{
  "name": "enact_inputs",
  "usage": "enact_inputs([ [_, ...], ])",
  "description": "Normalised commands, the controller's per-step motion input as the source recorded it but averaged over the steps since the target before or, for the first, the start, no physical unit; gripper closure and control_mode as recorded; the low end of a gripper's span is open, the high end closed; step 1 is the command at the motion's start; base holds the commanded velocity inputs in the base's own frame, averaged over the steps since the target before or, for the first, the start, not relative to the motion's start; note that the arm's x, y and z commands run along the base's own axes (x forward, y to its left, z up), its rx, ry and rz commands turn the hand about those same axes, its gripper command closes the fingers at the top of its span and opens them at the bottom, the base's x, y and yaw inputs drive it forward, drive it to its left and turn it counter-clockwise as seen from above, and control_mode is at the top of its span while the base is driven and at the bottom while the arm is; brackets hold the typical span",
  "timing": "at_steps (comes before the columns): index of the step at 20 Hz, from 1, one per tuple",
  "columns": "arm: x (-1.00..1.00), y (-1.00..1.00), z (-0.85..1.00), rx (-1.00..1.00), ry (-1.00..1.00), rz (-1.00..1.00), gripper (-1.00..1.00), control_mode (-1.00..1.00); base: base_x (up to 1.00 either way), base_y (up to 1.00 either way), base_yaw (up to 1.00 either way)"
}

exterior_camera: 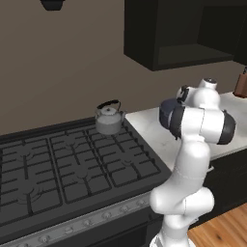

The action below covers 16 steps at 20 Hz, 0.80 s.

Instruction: Pick the kettle from the cabinet and place it on a stove burner. Then pick the pot from the counter and place it on another stove burner. Finally, turn both burners on.

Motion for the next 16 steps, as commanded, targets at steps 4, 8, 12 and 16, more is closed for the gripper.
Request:
enact_inputs([
  [4,-0.53,0.0,0.26,0.0,-0.06,0.0,1.0,-1.0,0.0,0.0,0.0],
  [8,-0.55,0.0,0.26,0.0,-0.06,0.0,1.0,-1.0,0.0,0.0,0.0],
  [12,-0.54,0.0,0.27,0.0,-0.06,0.0,1.0,-1.0,0.0,0.0,0.0],
  [16,-0.54,0.0,0.28,0.0,-0.05,0.0,1.0,-1.0,0.0,0.0,0.0],
])
